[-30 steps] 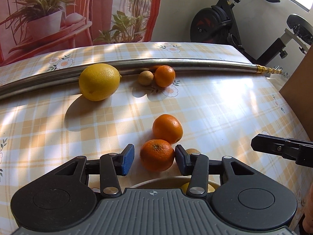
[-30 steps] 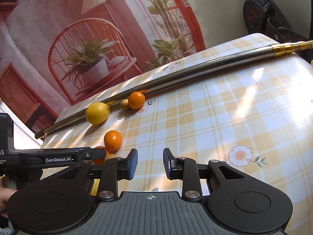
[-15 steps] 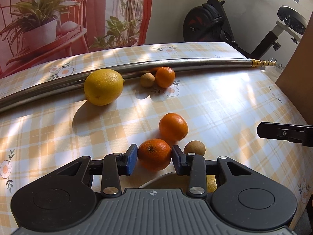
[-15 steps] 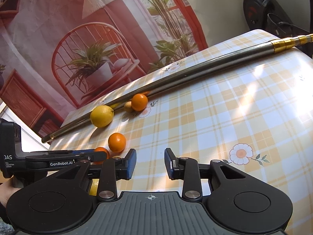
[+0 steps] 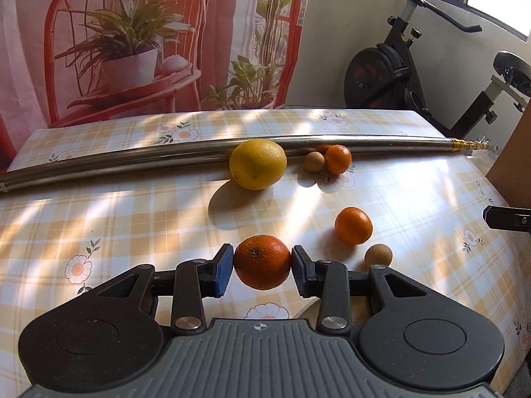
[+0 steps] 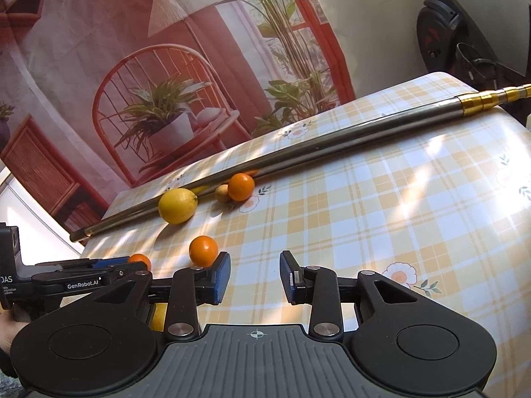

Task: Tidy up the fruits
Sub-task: 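Grasp a mandarin orange with the left gripper, then grasp the yellow grapefruit with the right gripper while the left gripper holds the mandarin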

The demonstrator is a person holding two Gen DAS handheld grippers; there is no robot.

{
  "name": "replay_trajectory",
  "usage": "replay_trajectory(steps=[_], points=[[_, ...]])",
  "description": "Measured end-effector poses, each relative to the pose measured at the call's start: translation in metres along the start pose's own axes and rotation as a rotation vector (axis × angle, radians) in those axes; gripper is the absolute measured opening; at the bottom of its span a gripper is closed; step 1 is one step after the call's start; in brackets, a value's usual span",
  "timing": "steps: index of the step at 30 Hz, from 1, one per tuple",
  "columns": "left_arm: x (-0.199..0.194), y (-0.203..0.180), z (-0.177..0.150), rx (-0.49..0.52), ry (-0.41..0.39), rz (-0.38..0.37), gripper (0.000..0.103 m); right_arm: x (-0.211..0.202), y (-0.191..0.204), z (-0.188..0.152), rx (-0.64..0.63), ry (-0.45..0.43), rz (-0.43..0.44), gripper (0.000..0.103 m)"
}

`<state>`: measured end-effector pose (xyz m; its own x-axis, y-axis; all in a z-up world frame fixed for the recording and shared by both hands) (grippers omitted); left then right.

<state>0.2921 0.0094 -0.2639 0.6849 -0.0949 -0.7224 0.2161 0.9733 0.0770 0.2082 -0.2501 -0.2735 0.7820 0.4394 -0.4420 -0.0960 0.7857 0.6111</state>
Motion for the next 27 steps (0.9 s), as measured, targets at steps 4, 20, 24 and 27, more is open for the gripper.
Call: replay_trajectory(steps=[4, 20, 24, 27], points=[[-0.008, 0.015, -0.005, -0.029, -0.026, 0.029, 0.04, -0.009, 0.032, 0.006, -0.124, -0.007, 0.024, 0.049], [-0.001, 0.067, -0.026, -0.117, -0.028, 0.103, 0.04, 0.059, 0.11, 0.048, -0.342, 0.063, 0.092, 0.048], [0.005, 0.068, -0.027, -0.128, -0.021, 0.1, 0.04, 0.091, 0.117, 0.06, -0.389, 0.082, 0.102, 0.047], [0.008, 0.068, -0.027, -0.137, -0.02, 0.097, 0.04, 0.114, 0.119, 0.066, -0.405, 0.092, 0.108, 0.048]])
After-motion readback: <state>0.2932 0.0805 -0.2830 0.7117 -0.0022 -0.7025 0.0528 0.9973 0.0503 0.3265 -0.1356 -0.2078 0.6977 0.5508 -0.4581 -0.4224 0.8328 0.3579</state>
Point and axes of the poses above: each gripper's, at about its wrist camera, not at the fingertips, and x roughly the way its jaws point, y to its left, z to its top, the point moved 2 cm from there along x, roughly the way its jaws point, and after that the axes turned 13 degrees about z, right-handed, at the moved point
